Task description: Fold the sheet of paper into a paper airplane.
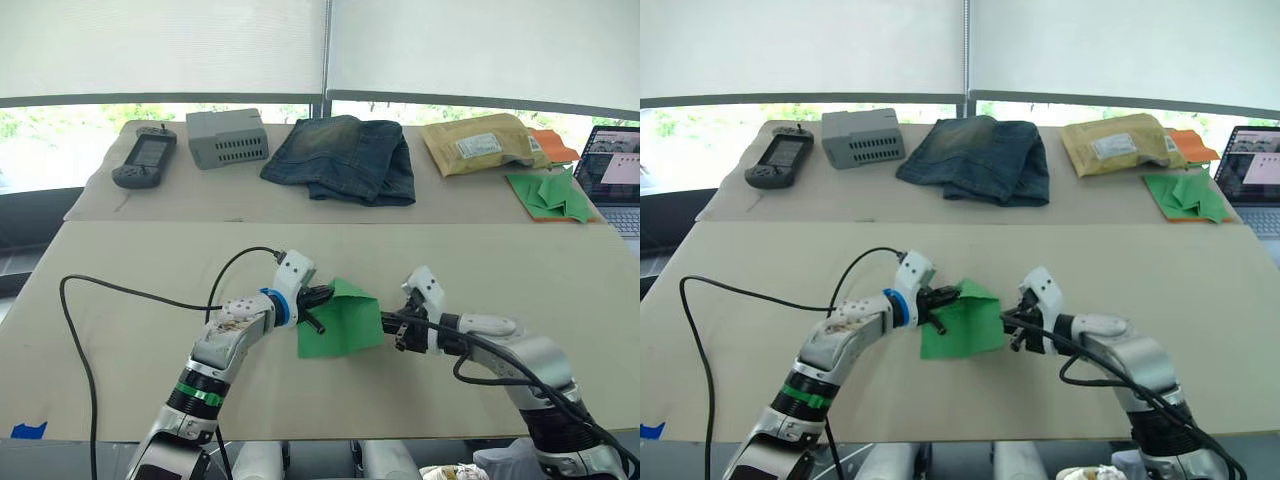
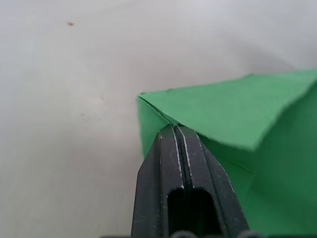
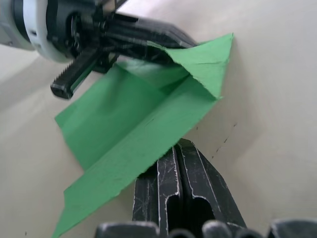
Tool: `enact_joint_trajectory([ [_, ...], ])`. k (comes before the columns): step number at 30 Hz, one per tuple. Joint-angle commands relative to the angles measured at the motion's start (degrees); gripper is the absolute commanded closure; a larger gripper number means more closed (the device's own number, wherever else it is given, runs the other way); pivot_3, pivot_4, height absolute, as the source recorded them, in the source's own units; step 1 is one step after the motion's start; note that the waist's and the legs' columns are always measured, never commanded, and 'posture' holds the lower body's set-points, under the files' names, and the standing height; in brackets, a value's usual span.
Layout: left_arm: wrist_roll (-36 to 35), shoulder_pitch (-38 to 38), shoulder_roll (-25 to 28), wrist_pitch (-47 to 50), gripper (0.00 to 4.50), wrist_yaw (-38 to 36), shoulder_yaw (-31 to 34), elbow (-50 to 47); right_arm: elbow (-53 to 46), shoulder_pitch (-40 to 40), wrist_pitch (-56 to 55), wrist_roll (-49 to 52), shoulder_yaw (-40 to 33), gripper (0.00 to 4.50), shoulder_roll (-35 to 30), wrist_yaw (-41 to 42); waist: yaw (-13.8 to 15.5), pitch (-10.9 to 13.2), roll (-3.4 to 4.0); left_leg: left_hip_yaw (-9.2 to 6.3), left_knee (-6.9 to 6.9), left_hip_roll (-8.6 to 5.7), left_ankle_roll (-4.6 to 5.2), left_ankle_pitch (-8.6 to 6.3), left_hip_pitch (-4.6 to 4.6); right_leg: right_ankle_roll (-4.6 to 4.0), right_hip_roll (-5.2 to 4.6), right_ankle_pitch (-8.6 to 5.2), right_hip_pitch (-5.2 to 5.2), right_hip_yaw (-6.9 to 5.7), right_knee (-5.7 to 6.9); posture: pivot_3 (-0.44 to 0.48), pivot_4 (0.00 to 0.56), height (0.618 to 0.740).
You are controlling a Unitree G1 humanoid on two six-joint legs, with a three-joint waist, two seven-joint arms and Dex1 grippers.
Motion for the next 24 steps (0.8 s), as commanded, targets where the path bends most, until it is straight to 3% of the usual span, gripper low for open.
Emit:
enact_joint_trajectory([
  [1, -0.7, 1.0, 0.4, 3.2, 4.48, 1.2, 1.9, -1.4, -0.6, -0.9, -1.7, 0.0, -0.2, 4.50, -0.3, 0.2, 0.0, 0.0, 0.00, 0.00, 0.00, 0.00, 0.00, 0.00, -0.01, 0.00, 0.01, 0.00, -0.02, 0.00, 0.00, 0.000, 0.150, 0.728],
  [13, -4.6, -0.4, -5.7, 3.8, 4.48, 1.2, 3.3, -2.9, -0.6, -0.8, -1.6, -0.2, 0.9, 4.50, 0.7, -0.3, 0.2, 0.0, 0.00, 0.01, 0.00, 0.02, 0.00, 0.00, -0.11, 0.02, -0.02, 0.04, -0.03, 0.00, -0.13, 0.000, 0.150, 0.728],
  [24, -1.6, 1.1, -1.3, 7.4, 4.48, 0.6, -2.4, -3.2, -1.8, -1.8, -0.7, 1.1, 0.4, 4.50, 1.1, -0.6, 0.0, 0.0, 0.00, -0.02, 0.01, -0.07, 0.04, -0.03, -0.08, 0.02, -0.02, 0.05, -0.02, 0.00, -0.14, 0.000, 0.150, 0.728],
])
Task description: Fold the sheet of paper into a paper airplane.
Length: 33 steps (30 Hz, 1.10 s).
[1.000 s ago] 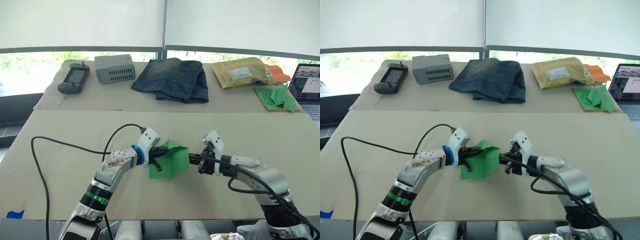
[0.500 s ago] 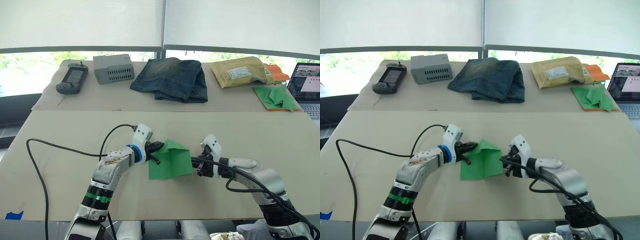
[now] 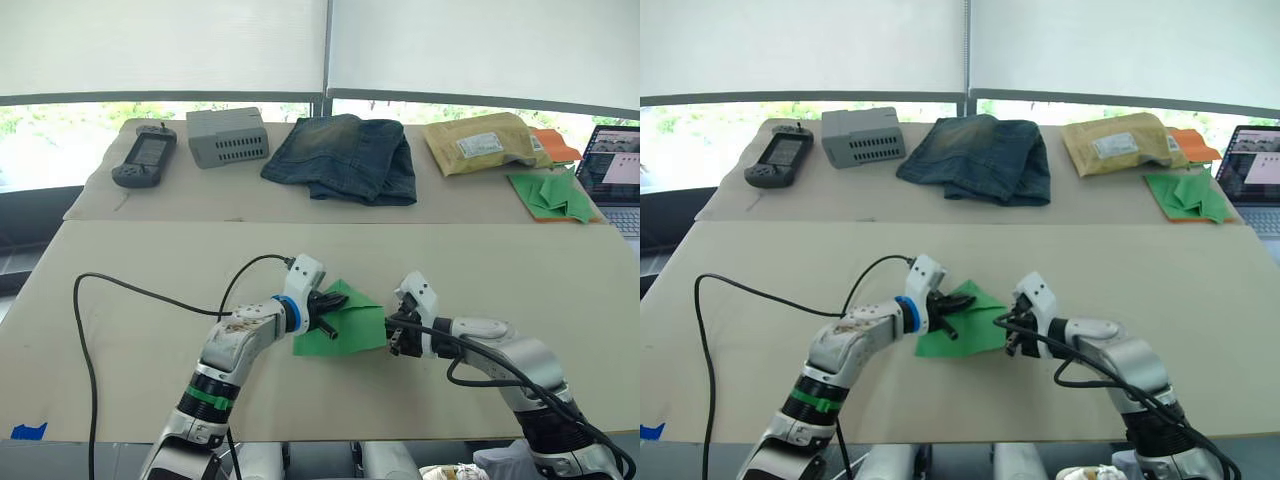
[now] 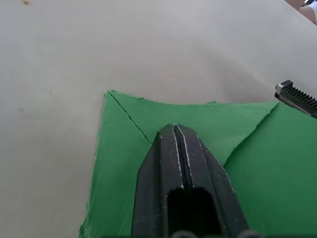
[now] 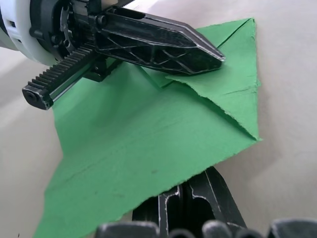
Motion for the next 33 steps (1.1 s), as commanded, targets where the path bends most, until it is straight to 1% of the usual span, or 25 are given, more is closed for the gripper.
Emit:
enact_joint_trajectory([
  [1, 1.2, 0.6, 1.1, 2.8, 4.48, 0.9, -1.3, -1.0, -2.4, -2.1, -0.3, 2.2, -1.9, 4.50, 0.9, 0.0, -0.1, 0.0, 0.00, 0.00, 0.00, 0.00, 0.00, 0.00, 0.01, 0.00, 0.00, 0.00, 0.01, 0.00, 0.00, 0.000, 0.150, 0.728],
  [5, 0.8, 0.6, 1.8, 3.9, 4.48, 1.5, 0.2, -2.1, -3.7, -3.1, 0.5, 4.1, -2.4, 4.50, 2.5, -0.4, -0.1, 0.0, 0.00, -0.03, 0.00, 0.04, 0.00, 0.00, 0.05, 0.01, 0.03, 0.02, 0.03, 0.01, 0.01, 0.000, 0.150, 0.728],
  [13, -0.6, -0.9, 4.8, 6.2, 4.48, 0.1, 2.8, -3.8, -2.2, -4.3, -1.5, 2.4, 1.7, 4.50, 4.6, -0.5, -0.3, 0.0, 0.00, -0.03, 0.01, 0.09, 0.00, 0.00, 0.04, -0.01, 0.06, 0.03, 0.00, 0.01, 0.03, 0.000, 0.150, 0.728],
  [18, -2.0, -0.1, 6.3, 8.1, 4.48, -0.7, 2.8, -6.0, 0.2, -6.0, -3.3, 0.5, 3.7, 4.50, 4.7, 0.4, -0.3, 0.0, 0.01, -0.02, 0.01, 0.16, 0.00, 0.00, 0.05, -0.04, 0.07, 0.05, 0.00, 0.01, 0.05, 0.000, 0.150, 0.728],
  [22, -2.3, 1.3, 6.1, 8.8, 4.48, -0.1, 2.0, -7.3, 2.5, -7.2, -5.0, -0.5, 4.9, 4.50, 5.0, 1.6, -0.2, 0.0, 0.01, -0.02, -0.01, 0.16, 0.00, 0.00, 0.02, -0.06, 0.05, 0.05, -0.02, 0.01, 0.01, 0.000, 0.150, 0.728],
  [25, -2.6, 1.6, 5.1, 9.4, 4.48, 0.5, 1.8, -8.0, 4.9, -8.7, -5.9, -0.9, 5.0, 4.50, 6.1, 1.7, -0.1, 0.0, 0.01, -0.02, -0.01, 0.15, 0.00, 0.00, 0.01, -0.26, 0.03, 0.17, -0.02, 0.01, 0.01, 0.000, 0.150, 0.728],
  [33, -3.3, 2.8, 4.2, 10.9, 4.48, -0.3, 0.3, -10.1, 9.1, -10.8, -7.6, -2.5, 4.6, 4.50, 7.7, 1.5, -0.1, 0.0, 0.01, 0.02, 0.01, 0.16, 0.00, 0.00, 0.05, -0.22, 0.08, 0.15, 0.00, 0.00, 0.03, 0.000, 0.150, 0.728],
])
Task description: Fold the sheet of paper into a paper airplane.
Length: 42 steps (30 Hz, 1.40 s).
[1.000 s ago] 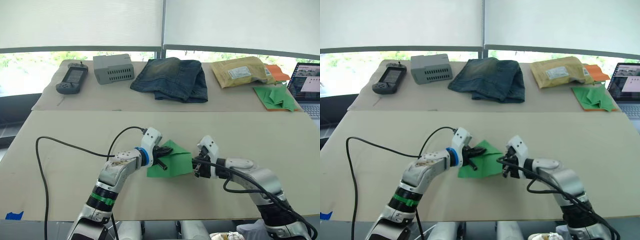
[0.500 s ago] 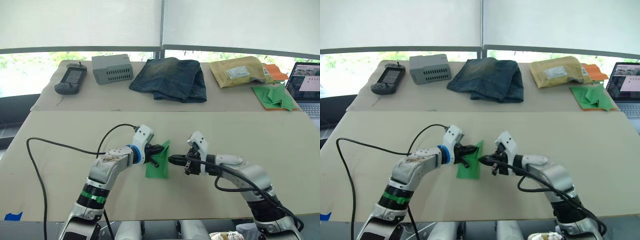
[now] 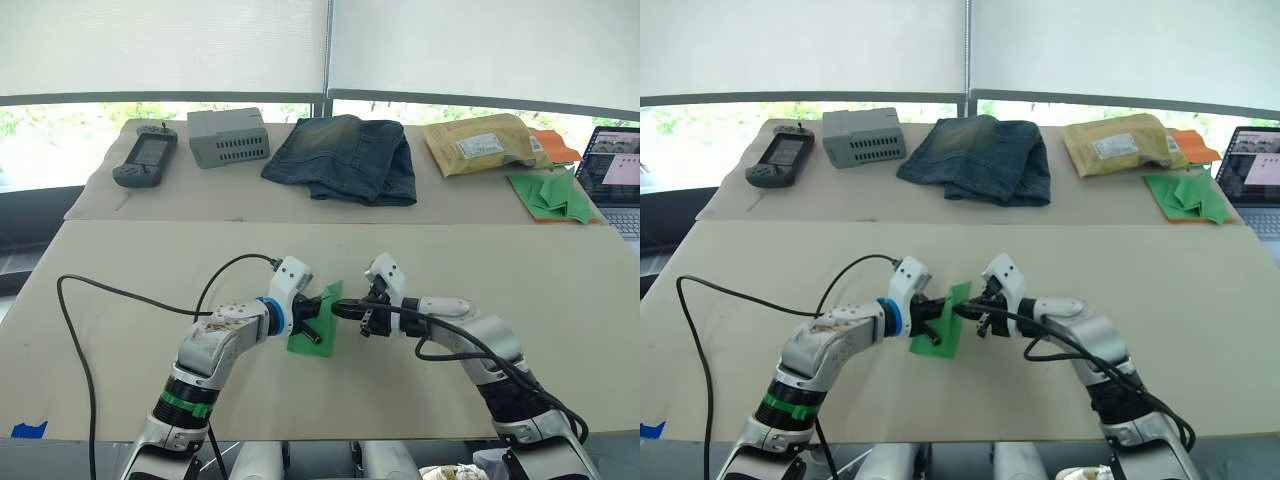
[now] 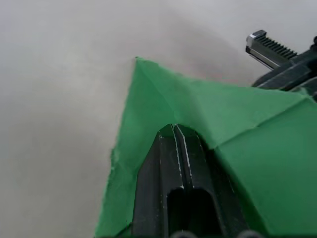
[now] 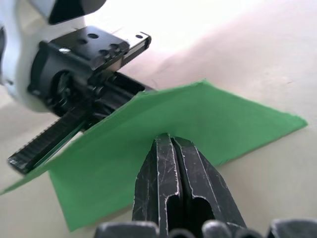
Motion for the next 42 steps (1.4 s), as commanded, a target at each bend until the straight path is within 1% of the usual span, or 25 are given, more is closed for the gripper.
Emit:
enact_joint_trajectory([
  [1, -1.1, 0.8, -0.3, 0.9, 4.48, -0.5, -1.3, -1.2, 0.4, -1.4, -1.7, -0.6, -0.4, 4.50, 0.4, 0.2, 0.0, 0.0, 0.00, 0.00, 0.00, 0.00, 0.00, 0.00, -0.01, -0.03, 0.00, 0.02, -0.01, 0.00, 0.00, 0.000, 0.150, 0.728],
  [7, -1.3, 1.2, -1.0, 1.1, 4.48, 0.2, -0.4, -0.9, 1.5, -2.1, -2.1, -1.0, -0.5, 4.50, 0.6, 0.6, 0.0, 0.0, 0.00, 0.00, 0.02, 0.00, 0.00, 0.00, 0.02, -0.03, -0.01, 0.02, 0.01, 0.01, 0.01, 0.000, 0.150, 0.728],
  [11, -1.4, 2.2, -0.2, 1.6, 4.48, -0.2, 0.4, -1.6, 2.4, -2.8, -2.6, -1.5, 0.1, 4.50, 1.2, 1.1, -0.2, 0.0, 0.01, -0.01, 0.01, 0.01, 0.00, 0.00, 0.03, -0.03, 0.00, 0.02, 0.01, 0.01, 0.02, 0.000, 0.150, 0.728],
  [16, -1.7, 3.6, 2.3, 1.9, 4.48, 0.6, 4.0, -2.1, 5.8, -3.8, -4.4, -4.1, 2.5, 4.50, 2.7, 1.9, -1.0, 0.0, 0.01, -0.01, 0.01, 0.07, 0.00, 0.00, 0.11, -0.03, 0.03, 0.02, 0.04, 0.01, 0.06, 0.000, 0.150, 0.728],
  [19, -2.4, 4.5, 4.1, 2.2, 4.48, 0.8, 6.3, -2.9, 8.0, -4.1, -6.4, -6.2, 4.4, 4.50, 2.5, 2.9, -1.6, 0.0, 0.01, 0.00, 0.01, 0.09, -0.01, 0.01, 0.19, 0.02, 0.04, -0.01, 0.06, 0.01, 0.13, 0.000, 0.150, 0.728],
  [26, -4.6, 5.6, 9.3, 3.5, 4.48, 0.6, 12.4, -5.5, 12.2, -4.6, -9.8, -9.3, 6.7, 4.50, 2.3, 5.4, -1.7, 0.0, 0.01, 0.00, -0.02, 0.15, -0.01, 0.01, 0.29, -0.09, 0.13, -0.08, 0.02, 0.01, 0.28, 0.000, 0.150, 0.728],
  [29, -7.2, 4.4, 10.6, 3.1, 4.48, -1.0, 15.3, -6.8, 13.0, -4.4, -10.6, -10.6, 7.5, 4.50, 2.3, 6.0, -1.6, 0.0, 0.01, -0.01, -0.01, 0.16, -0.01, 0.00, 0.33, -0.15, 0.12, -0.12, 0.01, 0.01, 0.41, 0.000, 0.150, 0.728],
  [31, -10.1, 3.1, 10.1, 2.4, 4.48, -2.8, 16.4, -8.2, 13.4, -4.2, -10.8, -11.4, 8.0, 4.50, 2.1, 6.0, -1.5, 0.0, 0.01, -0.03, -0.01, 0.17, -0.02, 0.00, 0.32, -0.16, 0.10, -0.13, 0.00, 0.01, 0.46, 0.000, 0.150, 0.728],
  [35, -12.6, 1.5, 9.0, 1.1, 4.48, -5.2, 14.0, -9.8, 13.5, -3.9, -11.0, -12.7, 8.7, 4.50, 1.8, 6.2, -1.5, 0.0, 0.01, -0.02, 0.00, 0.15, -0.02, 0.00, 0.36, -0.18, 0.04, -0.12, 0.05, 0.02, 0.48, 0.000, 0.150, 0.728],
  [37, -12.3, 0.4, 8.1, 0.3, 4.48, -5.9, 11.0, -10.0, 12.9, -3.4, -10.5, -12.8, 8.5, 4.50, 1.8, 5.9, -1.5, 0.0, 0.01, -0.01, -0.01, 0.13, -0.02, 0.00, 0.38, -0.18, 0.03, -0.12, 0.06, 0.02, 0.49, 0.000, 0.150, 0.728],
  [40, -9.6, -0.3, 7.9, -0.4, 4.48, -6.1, 5.9, -8.0, 11.8, -2.5, -9.9, -12.8, 7.9, 4.50, 1.5, 5.1, -1.4, 0.0, 0.01, -0.01, -0.01, 0.09, -0.02, 0.00, 0.38, -0.19, 0.05, -0.13, 0.06, 0.03, 0.51, 0.000, 0.150, 0.728],
  [42, -8.2, 0.2, 7.7, -0.2, 4.48, -4.7, 4.3, -5.5, 10.7, -1.8, -9.7, -12.6, 7.2, 4.50, 1.3, 4.5, -1.4, 0.0, 0.01, -0.01, -0.01, 0.08, -0.02, 0.00, 0.37, -0.19, 0.05, -0.15, 0.06, 0.03, 0.52, 0.000, 0.150, 0.728],
])
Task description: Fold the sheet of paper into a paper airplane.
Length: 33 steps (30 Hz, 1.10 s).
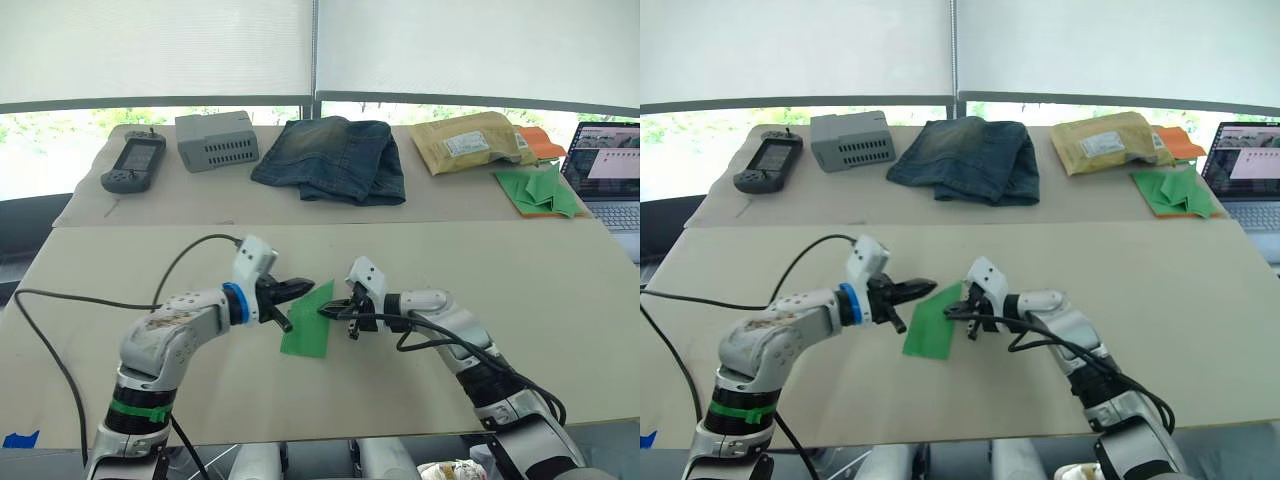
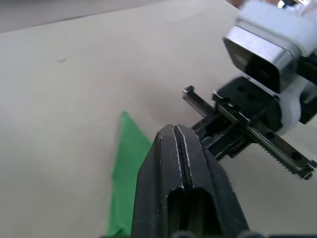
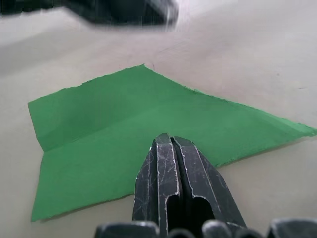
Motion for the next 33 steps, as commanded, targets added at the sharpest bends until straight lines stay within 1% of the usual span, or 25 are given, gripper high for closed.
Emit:
enact_joint_trajectory([
  [1, 2.4, 0.1, -0.2, -0.8, 4.48, 1.4, -2.2, 3.0, 0.1, 2.6, 2.0, -1.6, 0.6, 4.50, -1.1, -1.3, 0.0, 0.0, 0.00, 0.00, 0.00, 0.00, 0.00, 0.00, 0.01, 0.08, 0.00, -0.05, 0.00, 0.01, 0.00, 0.000, 0.150, 0.728],
  [4, 4.4, 1.8, 1.3, -1.9, 4.48, 0.9, -4.5, 4.5, -2.4, 4.2, 2.0, -1.0, -0.4, 4.50, -2.1, -1.7, 0.0, 0.0, 0.00, -0.02, 0.00, -0.01, 0.00, 0.00, -0.01, 0.12, 0.01, -0.09, -0.02, 0.02, 0.01, 0.000, 0.150, 0.728],
  [7, 6.4, 2.8, 3.7, -3.3, 4.48, -1.1, -8.1, 4.0, -5.2, 6.4, 1.6, -0.5, -1.0, 4.50, -3.3, -1.3, 0.4, 0.0, 0.00, -0.04, 0.00, 0.01, 0.00, 0.00, -0.08, 0.13, -0.02, -0.12, -0.04, 0.00, 0.01, 0.000, 0.150, 0.728],
  [13, 8.3, 2.8, 3.7, -5.3, 4.48, -1.1, -10.1, 5.1, -5.0, 7.4, -1.4, -1.7, -0.7, 4.50, -4.0, -1.0, 0.4, 0.0, 0.00, 0.01, 0.03, -0.04, 0.00, 0.00, 0.00, 0.22, -0.14, -0.16, 0.06, 0.04, -0.02, 0.000, 0.150, 0.728],
  [20, 9.3, 3.4, 2.8, -5.7, 4.48, -0.7, -10.1, 5.7, 4.0, 1.2, -10.6, -6.1, -0.2, 4.50, -2.4, -3.1, 0.1, 0.0, 0.00, 0.05, 0.03, -0.01, 0.01, 0.00, 0.13, 0.21, -0.06, -0.16, 0.11, 0.03, 0.04, 0.000, 0.150, 0.728],
  [27, 9.1, 4.2, 1.9, -5.1, 4.48, -0.4, -9.8, 5.4, 14.6, -4.8, -15.4, -9.2, -0.3, 4.50, -0.9, -3.7, 0.0, 0.0, 0.00, 0.05, 0.00, 0.00, 0.00, 0.01, 0.19, 0.16, -0.04, -0.17, 0.12, 0.04, 0.06, 0.000, 0.150, 0.728],
  [33, 9.1, 4.9, 1.5, -5.0, 4.48, 0.3, -9.0, 5.0, 17.4, -6.8, -19.5, -8.8, -0.6, 4.50, 0.5, -1.9, 0.0, 0.0, 0.00, 0.04, 0.01, 0.02, 0.00, 0.01, 0.26, 0.16, -0.05, -0.16, 0.19, 0.06, 0.08, 0.000, 0.150, 0.728],
])
